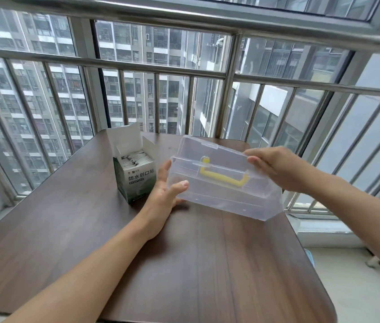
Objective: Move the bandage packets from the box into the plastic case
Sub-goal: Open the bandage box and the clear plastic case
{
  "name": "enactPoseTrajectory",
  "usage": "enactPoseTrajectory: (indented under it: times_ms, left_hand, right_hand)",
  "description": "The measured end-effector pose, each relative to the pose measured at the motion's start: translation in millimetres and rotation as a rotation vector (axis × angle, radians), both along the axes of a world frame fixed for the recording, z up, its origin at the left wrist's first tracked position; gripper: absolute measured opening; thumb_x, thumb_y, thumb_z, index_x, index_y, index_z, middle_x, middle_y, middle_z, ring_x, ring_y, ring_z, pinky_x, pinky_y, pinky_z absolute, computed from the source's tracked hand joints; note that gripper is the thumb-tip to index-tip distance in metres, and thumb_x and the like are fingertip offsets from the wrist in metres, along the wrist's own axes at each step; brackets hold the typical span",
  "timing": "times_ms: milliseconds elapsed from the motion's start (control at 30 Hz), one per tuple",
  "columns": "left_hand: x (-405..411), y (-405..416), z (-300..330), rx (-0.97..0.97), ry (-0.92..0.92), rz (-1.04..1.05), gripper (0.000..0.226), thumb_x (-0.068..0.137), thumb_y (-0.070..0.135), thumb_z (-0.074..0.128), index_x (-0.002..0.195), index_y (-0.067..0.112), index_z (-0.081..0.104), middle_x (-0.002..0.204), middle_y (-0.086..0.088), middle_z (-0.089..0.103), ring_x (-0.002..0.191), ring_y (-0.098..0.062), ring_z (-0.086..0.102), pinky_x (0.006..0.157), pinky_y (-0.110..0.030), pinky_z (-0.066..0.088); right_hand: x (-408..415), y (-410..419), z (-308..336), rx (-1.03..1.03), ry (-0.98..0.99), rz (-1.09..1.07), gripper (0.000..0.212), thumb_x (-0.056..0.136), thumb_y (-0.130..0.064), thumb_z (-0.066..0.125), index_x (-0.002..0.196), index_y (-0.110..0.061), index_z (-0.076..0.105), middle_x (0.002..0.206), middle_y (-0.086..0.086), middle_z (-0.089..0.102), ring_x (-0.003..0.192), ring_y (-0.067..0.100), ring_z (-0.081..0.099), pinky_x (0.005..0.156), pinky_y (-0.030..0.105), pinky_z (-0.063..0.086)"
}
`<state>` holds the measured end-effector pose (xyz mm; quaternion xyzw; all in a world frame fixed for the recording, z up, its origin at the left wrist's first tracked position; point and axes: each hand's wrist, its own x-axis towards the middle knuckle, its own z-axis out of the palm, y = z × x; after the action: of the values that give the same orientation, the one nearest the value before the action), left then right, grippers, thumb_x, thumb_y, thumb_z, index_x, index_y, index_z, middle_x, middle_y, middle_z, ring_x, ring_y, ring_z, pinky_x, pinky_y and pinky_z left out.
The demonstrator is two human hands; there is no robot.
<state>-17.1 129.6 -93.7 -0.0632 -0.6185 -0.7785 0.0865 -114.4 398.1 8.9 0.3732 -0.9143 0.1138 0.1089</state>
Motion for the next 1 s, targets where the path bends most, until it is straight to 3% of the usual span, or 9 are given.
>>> enactPoseTrajectory:
  times_ms: [133, 267, 333, 367, 500, 667, 833, 933, 1000]
  left_hand:
    - [9, 2, -1, -0.291, 0.084, -0.014, 0.058, 0.065, 0.005, 0.073, 0.116, 0.025, 0.054, 0.119, -0.002, 0.059, 0.097, -0.001, 0.063, 0.083, -0.022, 0.049]
    - [8, -1, -8, -0.614, 0.163, 0.049, 0.061, 0.061, 0.011, 0.077, 0.115, 0.032, 0.058, 0.129, 0.012, 0.055, 0.125, -0.007, 0.053, 0.100, -0.027, 0.046]
    - [8, -2, -8, -0.647, 0.161, 0.086, 0.075, 0.062, 0.015, 0.076, 0.130, 0.032, 0.052, 0.134, 0.013, 0.053, 0.129, -0.002, 0.048, 0.102, -0.020, 0.043]
    - [8, -3, -7, -0.640, 0.154, 0.104, 0.079, 0.061, 0.016, 0.076, 0.134, 0.031, 0.049, 0.136, 0.013, 0.052, 0.129, 0.001, 0.047, 0.101, -0.016, 0.042]
    - [8, -2, -5, -0.627, 0.161, 0.148, 0.082, 0.062, 0.012, 0.073, 0.138, 0.029, 0.048, 0.136, 0.012, 0.053, 0.124, 0.007, 0.050, 0.104, -0.019, 0.044]
    - [7, -3, -8, -0.635, 0.187, 0.207, 0.079, 0.062, 0.025, 0.081, 0.133, 0.033, 0.049, 0.128, 0.015, 0.059, 0.119, -0.005, 0.059, 0.104, -0.039, 0.049]
    - [16, 2, 4, -0.823, 0.257, 0.598, 0.061, 0.069, 0.058, 0.073, 0.119, 0.027, 0.056, 0.108, 0.012, 0.066, 0.094, -0.009, 0.064, 0.074, -0.033, 0.057]
    - [23, -7, 23, -0.794, 0.570, 0.857, 0.036, 0.081, 0.043, 0.070, 0.098, 0.012, 0.064, 0.088, 0.008, 0.065, 0.069, -0.013, 0.060, 0.059, -0.034, 0.053]
    - [25, -28, 32, -0.760, 0.726, 1.057, 0.036, 0.080, 0.034, 0.072, 0.097, 0.004, 0.063, 0.092, 0.004, 0.057, 0.076, -0.018, 0.056, 0.067, -0.039, 0.051]
  right_hand:
    - [-43, -5, 13, -0.298, -0.195, -0.239, 0.035, 0.099, -0.041, 0.056, 0.121, -0.017, 0.068, 0.110, 0.000, 0.071, 0.092, 0.011, 0.064, 0.089, 0.036, 0.051]
    - [-45, -18, 5, -0.339, 0.016, -0.478, 0.035, 0.090, -0.031, 0.072, 0.118, -0.015, 0.059, 0.126, 0.008, 0.053, 0.116, 0.026, 0.053, 0.093, 0.032, 0.041]
    - [-21, -30, -1, -0.324, 0.199, -0.386, 0.022, 0.090, -0.031, 0.071, 0.104, -0.017, 0.061, 0.115, 0.003, 0.053, 0.108, 0.022, 0.052, 0.084, 0.029, 0.038]
    - [-8, -34, -5, -0.304, 0.132, -0.280, 0.023, 0.091, -0.040, 0.070, 0.097, -0.019, 0.062, 0.108, -0.002, 0.057, 0.102, 0.017, 0.055, 0.080, 0.028, 0.040]
    - [36, -40, -21, -0.010, -0.482, 0.003, 0.052, 0.076, -0.071, 0.065, 0.109, -0.032, 0.069, 0.104, -0.016, 0.070, 0.096, 0.002, 0.065, 0.086, 0.026, 0.053]
    - [35, -41, -36, 0.156, -0.203, 0.078, 0.047, 0.077, -0.060, 0.076, 0.114, -0.031, 0.068, 0.107, -0.017, 0.068, 0.096, 0.003, 0.060, 0.088, 0.032, 0.052]
    - [43, -51, -23, 0.127, -0.119, 0.071, 0.043, 0.078, -0.068, 0.069, 0.103, -0.033, 0.066, 0.094, -0.018, 0.068, 0.086, 0.004, 0.062, 0.081, 0.029, 0.053]
    - [42, -63, -11, 0.126, -0.213, 0.029, 0.029, 0.085, -0.052, 0.071, 0.090, -0.024, 0.067, 0.087, -0.011, 0.069, 0.080, 0.009, 0.064, 0.093, 0.025, 0.046]
    - [41, -72, -19, 0.167, -0.282, 0.041, 0.031, 0.090, -0.031, 0.071, 0.070, -0.013, 0.055, 0.067, -0.005, 0.061, 0.064, 0.014, 0.054, 0.082, 0.023, 0.037]
